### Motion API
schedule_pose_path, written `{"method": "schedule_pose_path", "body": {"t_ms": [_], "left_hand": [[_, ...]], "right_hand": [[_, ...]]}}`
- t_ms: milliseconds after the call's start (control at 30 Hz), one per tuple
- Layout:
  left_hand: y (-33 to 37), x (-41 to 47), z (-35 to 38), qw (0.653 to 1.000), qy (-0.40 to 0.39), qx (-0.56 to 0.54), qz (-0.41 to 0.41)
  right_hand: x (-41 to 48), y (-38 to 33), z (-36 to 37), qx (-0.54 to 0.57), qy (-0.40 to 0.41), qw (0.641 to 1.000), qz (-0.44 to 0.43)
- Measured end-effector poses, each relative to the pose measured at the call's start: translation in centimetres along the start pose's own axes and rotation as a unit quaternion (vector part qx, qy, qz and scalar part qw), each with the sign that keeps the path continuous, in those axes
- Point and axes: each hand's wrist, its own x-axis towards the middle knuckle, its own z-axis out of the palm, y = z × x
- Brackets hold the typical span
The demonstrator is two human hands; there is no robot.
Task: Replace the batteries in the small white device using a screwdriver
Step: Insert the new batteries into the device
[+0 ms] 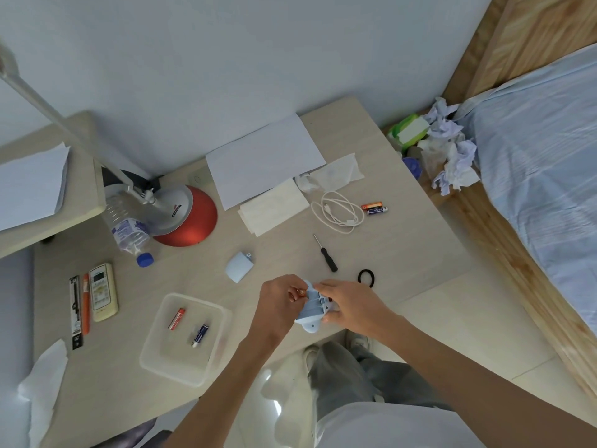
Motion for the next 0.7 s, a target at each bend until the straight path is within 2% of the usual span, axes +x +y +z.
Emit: {"method": "schedule_pose_path", "body": {"t_ms": [267, 700], "left_hand": [[1.1, 0.1, 0.2, 0.999, -0.007, 0.014, 0.051], [0.4, 1.2, 0.2, 0.995, -0.010, 0.087, 0.055]], "right_hand": [[-0.1, -0.1, -0.1, 0.008, 0.008, 1.000, 0.004], [-0.1, -0.3, -0.3, 0.018, 0.007, 1.000, 0.008]]}}
